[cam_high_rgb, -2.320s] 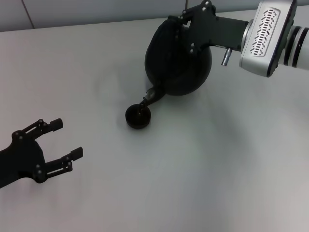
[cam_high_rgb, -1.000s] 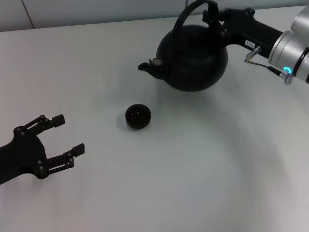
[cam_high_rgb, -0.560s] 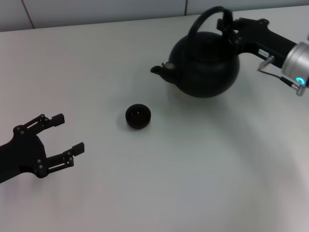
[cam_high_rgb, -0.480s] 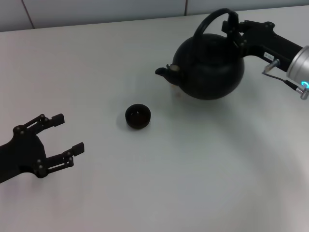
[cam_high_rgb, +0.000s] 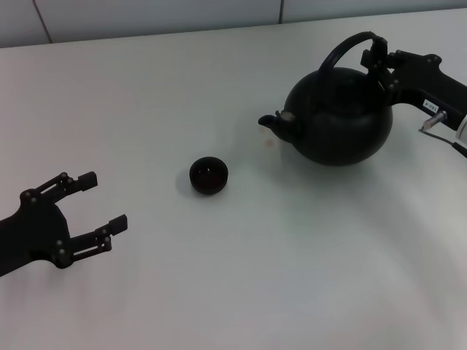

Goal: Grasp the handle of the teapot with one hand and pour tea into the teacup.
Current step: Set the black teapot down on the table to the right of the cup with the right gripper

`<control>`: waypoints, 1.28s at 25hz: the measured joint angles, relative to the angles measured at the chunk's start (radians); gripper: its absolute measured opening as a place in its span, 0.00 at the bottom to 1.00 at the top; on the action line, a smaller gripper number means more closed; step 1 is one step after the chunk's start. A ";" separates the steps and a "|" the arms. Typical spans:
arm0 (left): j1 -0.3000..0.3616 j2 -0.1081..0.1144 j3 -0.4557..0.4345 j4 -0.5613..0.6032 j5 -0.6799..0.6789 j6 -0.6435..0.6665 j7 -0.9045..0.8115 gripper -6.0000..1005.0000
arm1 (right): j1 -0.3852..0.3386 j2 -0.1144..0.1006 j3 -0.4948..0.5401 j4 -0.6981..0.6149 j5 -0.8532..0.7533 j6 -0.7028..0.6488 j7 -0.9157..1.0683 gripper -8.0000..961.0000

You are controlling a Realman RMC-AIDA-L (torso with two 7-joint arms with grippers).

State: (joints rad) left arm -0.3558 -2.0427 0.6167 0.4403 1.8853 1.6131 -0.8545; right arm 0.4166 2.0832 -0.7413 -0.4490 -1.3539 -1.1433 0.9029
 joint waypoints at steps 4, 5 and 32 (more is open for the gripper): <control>-0.001 0.000 0.000 0.000 0.000 -0.001 0.000 0.86 | 0.000 0.000 0.000 0.004 0.000 0.001 -0.003 0.09; -0.001 0.000 0.000 0.000 0.000 -0.001 0.000 0.86 | 0.002 0.000 -0.001 0.007 0.000 0.003 -0.008 0.09; 0.001 -0.001 0.000 0.001 0.000 0.007 -0.011 0.86 | 0.001 -0.001 0.011 0.119 0.077 -0.014 -0.219 0.32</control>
State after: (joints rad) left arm -0.3549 -2.0432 0.6167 0.4413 1.8853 1.6200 -0.8654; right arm 0.4175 2.0818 -0.7305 -0.3301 -1.2765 -1.1569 0.6843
